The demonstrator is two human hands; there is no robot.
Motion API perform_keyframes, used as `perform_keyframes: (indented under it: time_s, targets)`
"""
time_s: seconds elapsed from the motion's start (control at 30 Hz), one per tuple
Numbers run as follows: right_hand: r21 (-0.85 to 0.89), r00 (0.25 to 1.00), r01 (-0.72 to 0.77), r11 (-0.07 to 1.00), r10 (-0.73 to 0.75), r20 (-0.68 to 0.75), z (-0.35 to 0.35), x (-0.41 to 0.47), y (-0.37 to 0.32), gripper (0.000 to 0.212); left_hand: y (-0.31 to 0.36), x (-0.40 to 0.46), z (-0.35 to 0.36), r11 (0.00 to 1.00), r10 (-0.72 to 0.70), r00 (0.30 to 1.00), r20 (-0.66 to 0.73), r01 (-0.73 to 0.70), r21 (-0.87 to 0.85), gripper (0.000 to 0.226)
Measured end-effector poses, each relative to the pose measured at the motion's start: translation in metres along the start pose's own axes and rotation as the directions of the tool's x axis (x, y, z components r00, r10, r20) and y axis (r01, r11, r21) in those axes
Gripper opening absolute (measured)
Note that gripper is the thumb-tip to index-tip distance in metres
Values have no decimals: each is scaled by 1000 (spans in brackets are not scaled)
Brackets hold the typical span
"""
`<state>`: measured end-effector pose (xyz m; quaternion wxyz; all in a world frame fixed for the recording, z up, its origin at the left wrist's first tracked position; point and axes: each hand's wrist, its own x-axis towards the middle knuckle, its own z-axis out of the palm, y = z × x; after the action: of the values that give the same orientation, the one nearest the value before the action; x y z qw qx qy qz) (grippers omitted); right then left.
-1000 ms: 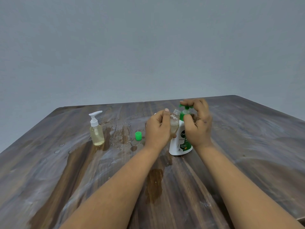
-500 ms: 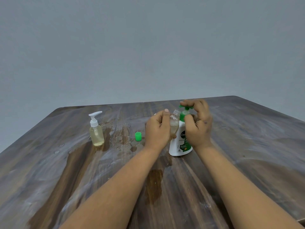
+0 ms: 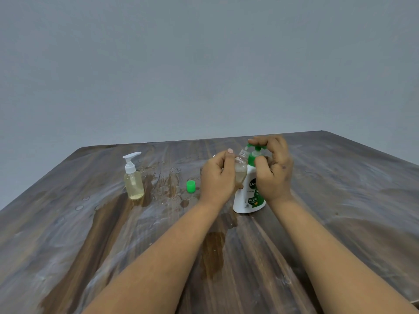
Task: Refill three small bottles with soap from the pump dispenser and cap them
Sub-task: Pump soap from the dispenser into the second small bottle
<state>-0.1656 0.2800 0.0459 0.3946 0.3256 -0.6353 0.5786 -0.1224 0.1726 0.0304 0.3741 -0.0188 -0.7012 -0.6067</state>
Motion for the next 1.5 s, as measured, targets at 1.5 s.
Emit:
perform_keyframes:
  time_s: [1.5]
  targets:
    - [39,1000,-11,999,11,3,1,-1,1,32,5,-2,-1,997,50,998,-38,-48,54,47]
